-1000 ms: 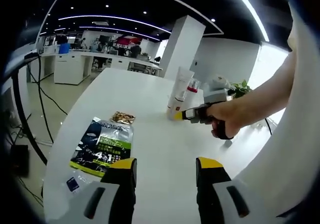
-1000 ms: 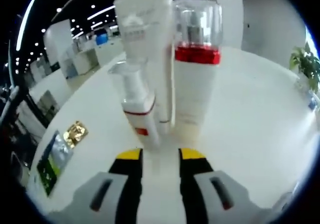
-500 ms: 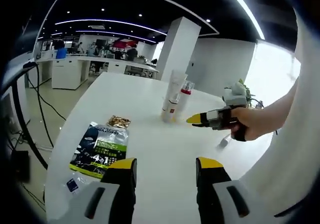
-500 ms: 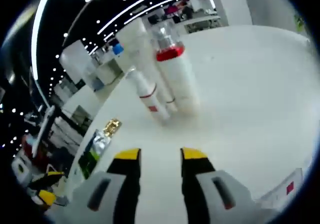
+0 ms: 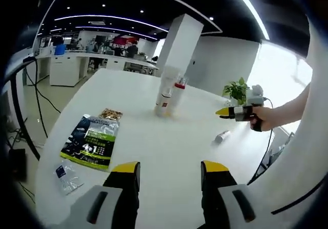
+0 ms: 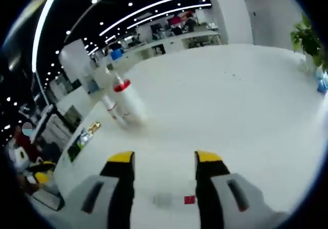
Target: Arrange the skincare products in the storage area until every visible bottle or jar stands upright without overlapping.
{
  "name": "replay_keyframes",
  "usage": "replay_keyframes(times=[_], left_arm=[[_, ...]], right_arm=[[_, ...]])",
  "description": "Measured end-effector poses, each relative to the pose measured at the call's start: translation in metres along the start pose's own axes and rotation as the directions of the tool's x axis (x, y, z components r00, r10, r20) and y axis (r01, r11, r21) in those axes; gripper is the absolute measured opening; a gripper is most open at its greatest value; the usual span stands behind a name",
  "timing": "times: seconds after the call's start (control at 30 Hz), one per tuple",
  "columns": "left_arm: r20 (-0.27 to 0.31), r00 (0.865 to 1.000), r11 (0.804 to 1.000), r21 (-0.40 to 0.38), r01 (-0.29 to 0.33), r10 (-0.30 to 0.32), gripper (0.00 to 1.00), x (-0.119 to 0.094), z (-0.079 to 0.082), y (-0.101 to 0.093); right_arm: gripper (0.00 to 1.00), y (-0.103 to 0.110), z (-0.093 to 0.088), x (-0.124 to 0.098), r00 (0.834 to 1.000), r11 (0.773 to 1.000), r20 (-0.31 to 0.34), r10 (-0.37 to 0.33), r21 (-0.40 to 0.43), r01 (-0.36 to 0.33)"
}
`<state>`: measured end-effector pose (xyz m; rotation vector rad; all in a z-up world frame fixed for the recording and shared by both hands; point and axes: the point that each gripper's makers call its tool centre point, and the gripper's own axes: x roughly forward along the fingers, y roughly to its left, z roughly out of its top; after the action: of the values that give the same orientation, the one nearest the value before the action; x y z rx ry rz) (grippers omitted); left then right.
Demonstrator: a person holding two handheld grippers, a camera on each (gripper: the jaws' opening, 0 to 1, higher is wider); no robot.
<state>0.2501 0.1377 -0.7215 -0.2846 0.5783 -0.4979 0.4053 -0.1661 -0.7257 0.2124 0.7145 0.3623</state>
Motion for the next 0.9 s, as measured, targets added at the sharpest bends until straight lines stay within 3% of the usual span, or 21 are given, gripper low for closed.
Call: replay_keyframes(times=[0.2,0.3,0.37,0.47,0.53,0.6,0.63,0.67,0.7,0.8,0.83,0.9], left_arm=[[-0.017,1.0,1.0,0.022,0.016,-0.016,0.49,0.015,0.003,-0.02],[-0.012,1.0,0.999,0.034,0.01,-0.01,0.49,0.02,0.011,-0.032],[-0.008,1.0,0.999,0.045,0.002,-0.002,0.49,0.022,0.016,-0.043],[-0.014,1.0,0.998,0.057,-0.009,0.009,0.49,0.025,0.022,-0.06],[-0.01,1.0,0.998,0.067,-0.011,0.011,0.49,0.026,0.027,-0.072],[-0.011,1.0,0.997,0.075,-0.013,0.014,0.49,0.027,0.028,-0.079],[-0.013,1.0,0.996,0.087,-0.018,0.019,0.49,0.027,0.029,-0.086],[-0.02,1.0,0.995,0.093,-0.022,0.024,0.49,0.026,0.028,-0.091],[-0.025,0.999,0.994,0.102,-0.028,0.031,0.49,0.025,0.028,-0.095],[-0.027,0.999,0.993,0.114,-0.041,0.044,0.49,0.022,0.029,-0.103],[-0.029,0.998,0.992,0.118,-0.05,0.054,0.49,0.02,0.028,-0.107],[-0.033,0.997,0.991,0.121,-0.063,0.068,0.49,0.018,0.027,-0.11]], right_arm=[[0.5,-0.015,-0.023,-0.015,0.99,0.99,-0.13,0.053,-0.12,-0.068],[0.53,-0.022,-0.03,-0.02,0.974,0.961,-0.208,0.091,-0.239,-0.141],[0.54,-0.026,-0.03,-0.021,0.966,0.928,-0.237,0.1,-0.329,-0.177],[0.57,-0.029,-0.034,-0.023,0.936,0.877,-0.319,0.149,-0.394,-0.274],[0.59,-0.031,-0.037,-0.022,0.918,0.829,-0.362,0.163,-0.454,-0.327],[0.59,-0.035,-0.043,-0.021,0.902,0.809,-0.401,0.162,-0.469,-0.354],[0.58,-0.037,-0.046,-0.017,0.891,0.764,-0.426,0.156,-0.52,-0.383],[0.58,-0.034,-0.049,-0.015,0.88,0.735,-0.444,0.171,-0.537,-0.414],[0.58,-0.029,-0.052,-0.014,0.864,0.714,-0.464,0.195,-0.538,-0.449],[0.56,-0.021,-0.056,-0.01,0.843,0.655,-0.491,0.22,-0.566,-0.5],[0.56,-0.017,-0.061,-0.008,0.822,0.631,-0.52,0.233,-0.562,-0.534],[0.54,-0.013,-0.067,-0.006,0.798,0.597,-0.55,0.248,-0.562,-0.573]])
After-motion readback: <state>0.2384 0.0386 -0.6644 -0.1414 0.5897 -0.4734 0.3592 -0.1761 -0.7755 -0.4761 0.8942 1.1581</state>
